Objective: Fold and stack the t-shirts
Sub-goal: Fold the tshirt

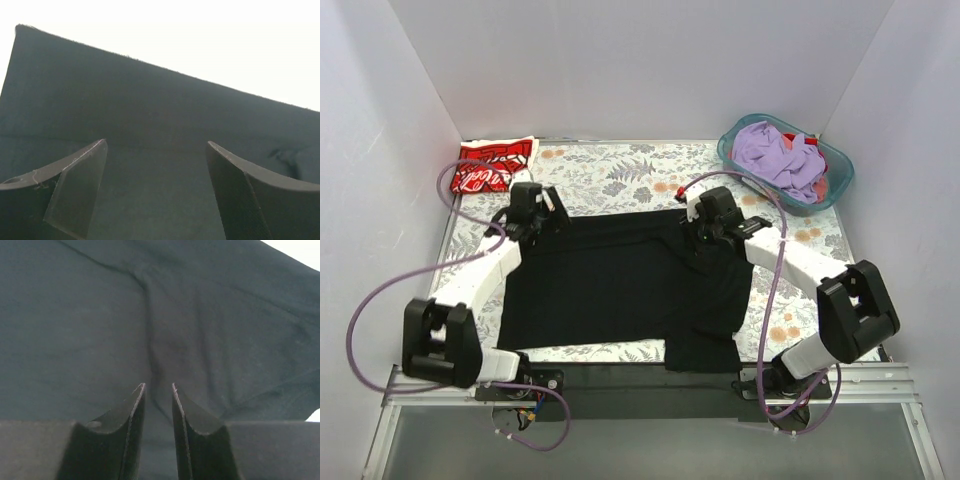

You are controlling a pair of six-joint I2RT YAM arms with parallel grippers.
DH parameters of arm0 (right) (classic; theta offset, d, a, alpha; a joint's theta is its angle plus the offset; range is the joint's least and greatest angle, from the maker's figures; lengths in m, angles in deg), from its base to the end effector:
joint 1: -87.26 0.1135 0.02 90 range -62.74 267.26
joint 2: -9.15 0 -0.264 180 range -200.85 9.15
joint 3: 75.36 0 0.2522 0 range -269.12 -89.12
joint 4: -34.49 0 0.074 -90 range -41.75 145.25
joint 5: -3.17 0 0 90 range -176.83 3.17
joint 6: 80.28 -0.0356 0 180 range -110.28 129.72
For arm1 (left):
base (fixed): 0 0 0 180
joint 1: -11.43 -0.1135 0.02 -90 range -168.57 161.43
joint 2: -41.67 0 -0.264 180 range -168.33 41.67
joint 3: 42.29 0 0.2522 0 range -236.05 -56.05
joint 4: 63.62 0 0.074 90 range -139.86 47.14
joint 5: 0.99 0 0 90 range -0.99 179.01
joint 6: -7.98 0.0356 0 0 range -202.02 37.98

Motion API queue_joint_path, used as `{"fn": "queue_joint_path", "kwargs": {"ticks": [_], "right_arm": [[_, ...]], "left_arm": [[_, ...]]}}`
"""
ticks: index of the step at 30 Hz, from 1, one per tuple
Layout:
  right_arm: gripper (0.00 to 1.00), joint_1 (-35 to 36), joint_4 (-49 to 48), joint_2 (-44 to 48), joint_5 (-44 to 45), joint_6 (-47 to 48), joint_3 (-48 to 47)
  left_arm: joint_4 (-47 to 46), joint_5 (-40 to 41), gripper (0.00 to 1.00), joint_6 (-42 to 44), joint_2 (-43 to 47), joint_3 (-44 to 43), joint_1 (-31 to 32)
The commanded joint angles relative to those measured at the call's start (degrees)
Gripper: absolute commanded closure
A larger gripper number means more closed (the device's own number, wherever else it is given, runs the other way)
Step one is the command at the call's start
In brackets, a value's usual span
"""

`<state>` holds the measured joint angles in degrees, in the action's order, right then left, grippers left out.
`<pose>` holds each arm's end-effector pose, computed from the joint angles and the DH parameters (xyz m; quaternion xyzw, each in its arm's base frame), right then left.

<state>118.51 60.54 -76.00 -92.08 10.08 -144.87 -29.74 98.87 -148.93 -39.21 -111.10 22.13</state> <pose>0.2738 0.1700 0.2358 -0.2663 0.8719 0.1491 0.3829 0.2965 -0.0498 0.2430 -0.4635 0.7995 -0.1721 0.3411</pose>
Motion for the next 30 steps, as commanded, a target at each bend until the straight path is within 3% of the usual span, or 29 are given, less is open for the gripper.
{"fn": "queue_joint_path", "kwargs": {"ticks": [1,6,14,25,30], "right_arm": [[0.67,7.5,6.6,-5.8,8.8,7.7,-1.7],[0.65,12.4,7.4,-9.1,18.6,9.4,-3.1],[0.57,17.7,8.4,-13.5,30.6,10.9,-4.5],[0.49,19.4,7.7,-10.5,36.9,14.2,-5.1],[0.48,19.1,6.6,-13.4,39.0,16.2,-4.7]], "left_arm": [[1.8,2.8,0.21,1.5,14.2,10.0,1.6],[1.1,4.6,0.21,1.1,19.3,15.1,2.0],[0.4,4.0,0.21,0.9,16.7,15.6,2.0],[0.4,4.7,0.21,0.9,16.5,15.9,2.0],[0.4,4.2,0.21,1.0,15.9,15.8,2.0]]}}
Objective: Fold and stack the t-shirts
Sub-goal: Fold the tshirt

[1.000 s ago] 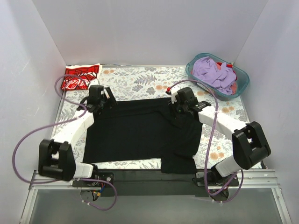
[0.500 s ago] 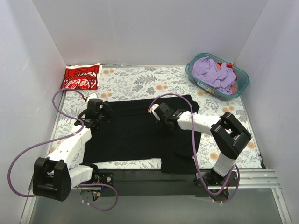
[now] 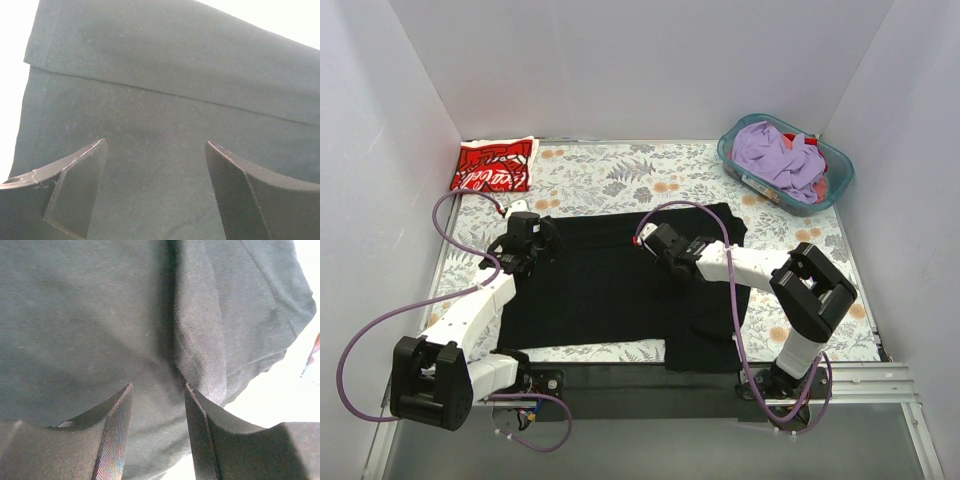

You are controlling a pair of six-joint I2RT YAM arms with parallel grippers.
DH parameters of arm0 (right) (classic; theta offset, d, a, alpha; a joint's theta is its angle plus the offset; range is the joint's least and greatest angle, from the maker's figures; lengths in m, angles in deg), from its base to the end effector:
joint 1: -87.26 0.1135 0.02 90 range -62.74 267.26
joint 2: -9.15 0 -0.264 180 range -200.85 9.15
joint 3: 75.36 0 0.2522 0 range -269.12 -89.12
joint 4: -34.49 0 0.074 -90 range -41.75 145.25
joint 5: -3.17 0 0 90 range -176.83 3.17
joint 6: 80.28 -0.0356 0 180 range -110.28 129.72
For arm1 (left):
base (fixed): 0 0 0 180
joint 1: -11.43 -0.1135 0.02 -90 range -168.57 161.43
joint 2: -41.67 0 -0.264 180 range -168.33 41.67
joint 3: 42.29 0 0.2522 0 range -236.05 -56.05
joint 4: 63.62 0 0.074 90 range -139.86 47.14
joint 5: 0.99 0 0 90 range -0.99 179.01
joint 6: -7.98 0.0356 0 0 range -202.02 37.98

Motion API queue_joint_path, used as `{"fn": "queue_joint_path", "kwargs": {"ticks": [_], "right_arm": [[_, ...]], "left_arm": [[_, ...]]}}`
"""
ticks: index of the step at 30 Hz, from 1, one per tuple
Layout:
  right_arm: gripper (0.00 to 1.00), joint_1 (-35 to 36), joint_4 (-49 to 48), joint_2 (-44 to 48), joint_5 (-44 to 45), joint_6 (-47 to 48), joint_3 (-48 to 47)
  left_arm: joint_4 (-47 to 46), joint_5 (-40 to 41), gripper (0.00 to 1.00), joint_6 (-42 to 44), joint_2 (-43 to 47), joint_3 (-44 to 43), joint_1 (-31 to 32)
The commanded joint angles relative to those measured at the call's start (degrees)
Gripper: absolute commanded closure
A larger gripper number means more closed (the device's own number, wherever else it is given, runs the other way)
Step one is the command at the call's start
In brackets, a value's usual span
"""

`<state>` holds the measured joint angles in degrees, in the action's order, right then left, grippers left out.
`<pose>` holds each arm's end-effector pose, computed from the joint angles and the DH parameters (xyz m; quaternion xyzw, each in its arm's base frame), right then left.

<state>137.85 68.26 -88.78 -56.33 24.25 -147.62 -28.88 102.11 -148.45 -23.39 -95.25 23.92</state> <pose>0.2279 0.2489 0.1756 -0.4425 0.8217 -0.1626 0.3203 0.2259 -0.0418 0.2207 -0.4564 0.8043 -0.1503 0.3495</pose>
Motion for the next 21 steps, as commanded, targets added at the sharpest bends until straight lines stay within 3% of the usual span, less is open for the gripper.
{"fn": "queue_joint_path", "kwargs": {"ticks": [1,9,21], "right_arm": [[0.48,-0.2,-1.5,-1.4,3.4,2.2,-2.0],[0.49,-2.1,-4.5,-3.5,5.7,4.1,-4.8],[0.51,-11.7,-5.7,-7.5,0.7,3.2,-13.6]], "left_arm": [[-0.4,1.0,0.21,0.6,0.0,-0.1,0.2],[-0.4,0.9,0.21,0.8,0.1,0.2,0.2],[-0.3,0.6,0.21,1.1,-0.6,0.2,0.2]]}}
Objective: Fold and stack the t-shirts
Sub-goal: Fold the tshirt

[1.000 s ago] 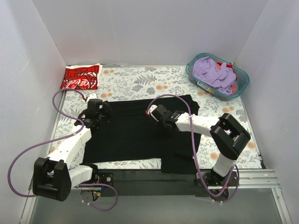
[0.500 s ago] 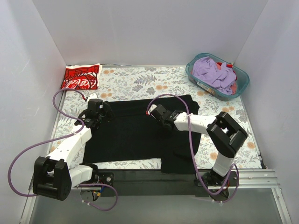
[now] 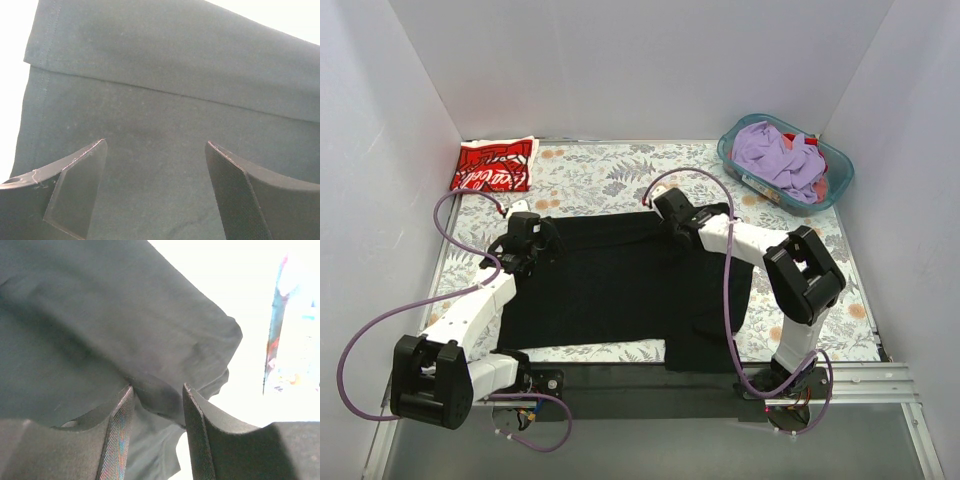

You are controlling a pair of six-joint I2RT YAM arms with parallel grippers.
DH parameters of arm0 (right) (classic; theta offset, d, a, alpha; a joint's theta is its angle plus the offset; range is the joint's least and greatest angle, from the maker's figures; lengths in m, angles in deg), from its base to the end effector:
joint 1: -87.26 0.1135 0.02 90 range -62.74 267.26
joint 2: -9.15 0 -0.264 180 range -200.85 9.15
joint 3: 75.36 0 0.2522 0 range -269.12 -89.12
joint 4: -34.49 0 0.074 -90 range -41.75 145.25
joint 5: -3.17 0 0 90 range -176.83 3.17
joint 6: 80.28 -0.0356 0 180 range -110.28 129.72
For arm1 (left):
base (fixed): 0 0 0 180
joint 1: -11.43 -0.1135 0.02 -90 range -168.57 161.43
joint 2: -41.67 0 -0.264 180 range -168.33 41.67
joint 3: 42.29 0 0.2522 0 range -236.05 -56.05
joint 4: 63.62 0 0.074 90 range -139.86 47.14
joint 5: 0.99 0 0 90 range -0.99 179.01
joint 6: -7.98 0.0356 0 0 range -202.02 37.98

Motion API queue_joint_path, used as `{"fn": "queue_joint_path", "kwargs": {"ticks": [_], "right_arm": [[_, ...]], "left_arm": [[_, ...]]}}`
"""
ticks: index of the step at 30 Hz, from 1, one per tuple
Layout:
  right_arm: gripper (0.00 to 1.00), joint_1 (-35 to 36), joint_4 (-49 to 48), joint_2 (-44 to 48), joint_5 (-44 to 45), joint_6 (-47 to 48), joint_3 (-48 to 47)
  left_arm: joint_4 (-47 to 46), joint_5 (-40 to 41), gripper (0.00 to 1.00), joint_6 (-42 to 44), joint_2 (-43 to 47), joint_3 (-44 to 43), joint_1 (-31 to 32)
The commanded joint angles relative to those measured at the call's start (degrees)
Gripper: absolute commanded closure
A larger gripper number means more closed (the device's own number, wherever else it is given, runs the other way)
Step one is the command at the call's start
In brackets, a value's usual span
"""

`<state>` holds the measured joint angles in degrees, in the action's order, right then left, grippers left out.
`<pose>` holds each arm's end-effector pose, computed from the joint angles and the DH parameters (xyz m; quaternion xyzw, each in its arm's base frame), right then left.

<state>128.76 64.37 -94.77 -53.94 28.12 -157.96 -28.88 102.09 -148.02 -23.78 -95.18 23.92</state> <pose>0.3001 0.2397 0.1971 -0.3702 0.8308 -0.1978 0.3656 0.2265 -0.0419 0.2189 -0.4536 0.8076 -0.1467 0.3472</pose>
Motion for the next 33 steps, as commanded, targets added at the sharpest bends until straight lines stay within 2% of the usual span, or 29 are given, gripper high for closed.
{"fn": "queue_joint_path", "kwargs": {"ticks": [1,5,11,20,33], "right_arm": [[0.51,-3.4,-1.8,-2.5,-2.2,-1.1,-3.8],[0.51,-6.8,-1.8,-5.1,-6.2,-2.2,-7.3],[0.51,-7.9,-1.4,-6.1,-8.4,-2.7,-10.1],[0.55,-3.5,-2.5,2.2,-18.9,-2.6,-5.1],[0.61,-3.0,-3.3,-3.9,-23.7,-0.6,-6.1]], "left_arm": [[-0.4,0.5,0.21,0.7,-0.4,0.1,0.2],[-0.3,0.1,0.21,0.9,-0.9,0.0,0.2],[-0.3,-0.2,0.21,0.9,-1.3,-0.1,0.2],[-0.3,-0.4,0.21,0.9,-1.6,-0.2,0.2],[-0.2,-0.4,0.21,0.9,-2.0,-0.1,0.2]]}}
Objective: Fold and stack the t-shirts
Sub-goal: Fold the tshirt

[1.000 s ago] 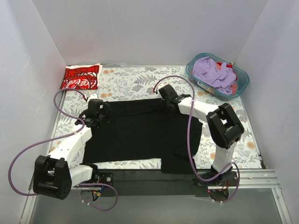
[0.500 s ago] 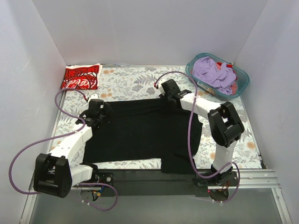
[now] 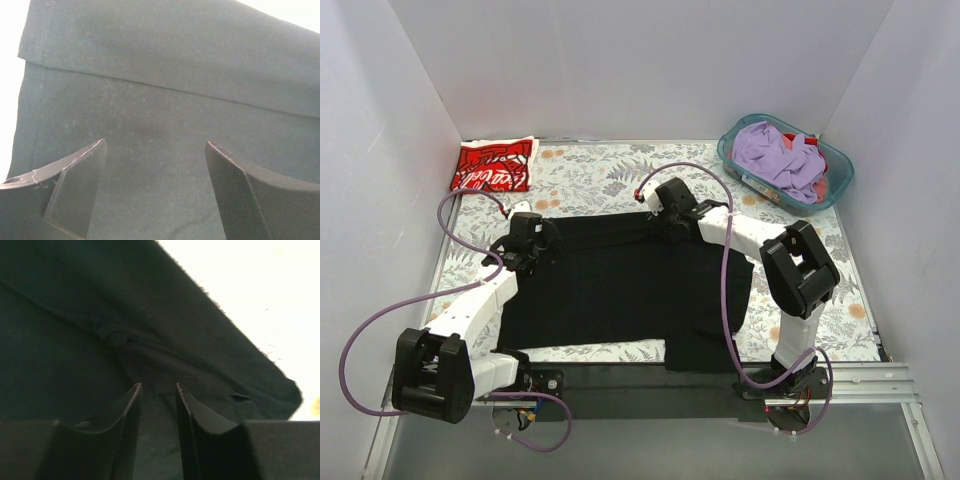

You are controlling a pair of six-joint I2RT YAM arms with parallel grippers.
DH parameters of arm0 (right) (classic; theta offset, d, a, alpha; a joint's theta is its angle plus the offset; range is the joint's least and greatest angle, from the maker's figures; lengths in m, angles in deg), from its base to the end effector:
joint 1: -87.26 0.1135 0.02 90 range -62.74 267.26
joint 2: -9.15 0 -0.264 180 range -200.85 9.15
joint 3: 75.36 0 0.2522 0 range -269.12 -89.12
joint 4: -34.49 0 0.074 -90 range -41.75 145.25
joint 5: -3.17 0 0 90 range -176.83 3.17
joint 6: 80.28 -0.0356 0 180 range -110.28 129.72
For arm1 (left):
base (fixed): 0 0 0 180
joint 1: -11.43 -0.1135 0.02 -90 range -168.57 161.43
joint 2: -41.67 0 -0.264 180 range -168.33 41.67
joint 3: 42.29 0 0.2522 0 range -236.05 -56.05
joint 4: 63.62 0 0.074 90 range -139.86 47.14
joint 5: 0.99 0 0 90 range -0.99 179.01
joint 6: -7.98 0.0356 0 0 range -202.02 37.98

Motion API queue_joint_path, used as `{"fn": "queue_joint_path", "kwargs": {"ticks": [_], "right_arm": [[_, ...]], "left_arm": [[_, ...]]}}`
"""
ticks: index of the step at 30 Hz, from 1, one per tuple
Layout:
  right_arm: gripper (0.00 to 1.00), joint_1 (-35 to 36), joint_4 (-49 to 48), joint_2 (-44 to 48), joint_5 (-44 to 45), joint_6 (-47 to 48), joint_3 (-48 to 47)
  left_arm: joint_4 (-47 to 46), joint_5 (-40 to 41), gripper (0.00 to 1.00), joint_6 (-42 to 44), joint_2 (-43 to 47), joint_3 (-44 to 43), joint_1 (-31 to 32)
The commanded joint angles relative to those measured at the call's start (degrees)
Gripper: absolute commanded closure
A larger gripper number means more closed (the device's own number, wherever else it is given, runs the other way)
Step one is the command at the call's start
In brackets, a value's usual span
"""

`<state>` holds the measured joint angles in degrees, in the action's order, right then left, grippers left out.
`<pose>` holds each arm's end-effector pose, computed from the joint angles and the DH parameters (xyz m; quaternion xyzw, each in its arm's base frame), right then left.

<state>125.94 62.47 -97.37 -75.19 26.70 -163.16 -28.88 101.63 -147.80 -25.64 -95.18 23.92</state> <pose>0.3235 0.2497 0.2064 -0.3986 0.8352 -0.0235 0.3782 0.2297 -0.0429 0.2120 -0.4520 0.8154 -0.1390 0.3340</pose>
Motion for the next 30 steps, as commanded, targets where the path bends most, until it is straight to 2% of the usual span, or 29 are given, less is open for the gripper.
{"fn": "queue_joint_path", "kwargs": {"ticks": [1,15,20,30], "right_arm": [[0.62,-0.3,-1.4,-1.9,-2.8,1.0,-0.8],[0.68,-0.3,-1.3,-5.5,-3.9,1.5,-1.6],[0.67,-0.2,-0.9,-3.2,-5.6,1.0,-0.2],[0.68,-0.7,-1.0,-4.7,-2.8,1.4,0.5]], "left_arm": [[-0.2,0.0,0.21,0.7,-0.1,-0.1,0.2],[-0.3,-0.1,0.21,0.9,-0.6,-0.1,0.2],[-0.3,-0.2,0.21,0.9,-0.7,-0.1,0.2],[-0.2,-0.2,0.21,1.0,-0.5,0.0,0.2]]}}
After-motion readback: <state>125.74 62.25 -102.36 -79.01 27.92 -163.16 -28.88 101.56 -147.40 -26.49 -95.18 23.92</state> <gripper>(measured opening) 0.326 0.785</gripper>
